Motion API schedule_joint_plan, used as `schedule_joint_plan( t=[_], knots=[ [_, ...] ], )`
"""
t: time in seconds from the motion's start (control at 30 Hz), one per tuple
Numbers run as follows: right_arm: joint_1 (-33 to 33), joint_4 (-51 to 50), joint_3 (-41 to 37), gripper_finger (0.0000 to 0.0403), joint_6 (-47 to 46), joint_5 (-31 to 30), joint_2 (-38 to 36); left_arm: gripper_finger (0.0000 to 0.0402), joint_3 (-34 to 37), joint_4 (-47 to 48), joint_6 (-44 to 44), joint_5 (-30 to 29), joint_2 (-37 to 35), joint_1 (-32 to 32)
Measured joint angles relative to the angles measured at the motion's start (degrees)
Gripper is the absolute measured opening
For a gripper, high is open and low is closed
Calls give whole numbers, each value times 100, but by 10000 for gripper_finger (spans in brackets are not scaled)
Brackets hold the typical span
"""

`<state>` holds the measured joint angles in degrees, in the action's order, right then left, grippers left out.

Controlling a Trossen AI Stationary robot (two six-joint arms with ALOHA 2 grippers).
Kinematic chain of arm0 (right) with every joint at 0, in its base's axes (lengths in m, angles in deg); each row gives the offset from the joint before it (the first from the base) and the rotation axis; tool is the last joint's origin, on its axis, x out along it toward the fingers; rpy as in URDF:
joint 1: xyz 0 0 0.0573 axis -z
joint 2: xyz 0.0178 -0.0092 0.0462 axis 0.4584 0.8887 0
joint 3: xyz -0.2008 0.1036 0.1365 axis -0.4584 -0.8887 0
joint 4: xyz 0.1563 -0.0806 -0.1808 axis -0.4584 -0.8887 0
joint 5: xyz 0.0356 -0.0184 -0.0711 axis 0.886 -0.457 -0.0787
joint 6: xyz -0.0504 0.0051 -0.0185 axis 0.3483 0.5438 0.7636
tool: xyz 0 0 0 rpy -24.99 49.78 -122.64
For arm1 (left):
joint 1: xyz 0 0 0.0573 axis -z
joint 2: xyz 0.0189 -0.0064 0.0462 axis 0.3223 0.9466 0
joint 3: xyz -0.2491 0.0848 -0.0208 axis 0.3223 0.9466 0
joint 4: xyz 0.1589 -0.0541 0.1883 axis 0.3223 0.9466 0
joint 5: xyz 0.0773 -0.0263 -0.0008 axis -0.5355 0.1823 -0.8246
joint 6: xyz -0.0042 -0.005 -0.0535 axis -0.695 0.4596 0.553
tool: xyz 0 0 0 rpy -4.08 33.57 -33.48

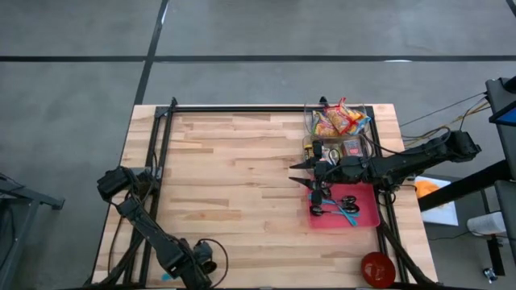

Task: Pick & Place Food Item
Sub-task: Put the blue spoon into the red bin

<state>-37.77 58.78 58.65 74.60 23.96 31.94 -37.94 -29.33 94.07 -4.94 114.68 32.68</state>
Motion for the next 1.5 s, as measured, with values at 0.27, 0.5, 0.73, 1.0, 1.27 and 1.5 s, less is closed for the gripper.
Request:
schedule_joint_plan(
  t=[0.27,0.5,0.73,1.0,1.27,1.5],
  knots=[
    [-1,0,0,156,-1,0,0,86,0,95,6,-148,2,-5],
    [0,0,0,156,-2,0,0,30,2,216,50,-204,0,-51],
    [0,0,0,156,-1,0,0,10,11,303,28,-264,-28,-158],
    [-2,1,0,156,0,0,0,13,15,377,-15,-302,-52,-287],
    [-2,1,0,156,0,0,0,13,-20,636,-174,-856,-186,-688],
    [-2,2,0,156,-1,0,0,13,-26,666,-884,-836,-247,-1484]
  ],
)
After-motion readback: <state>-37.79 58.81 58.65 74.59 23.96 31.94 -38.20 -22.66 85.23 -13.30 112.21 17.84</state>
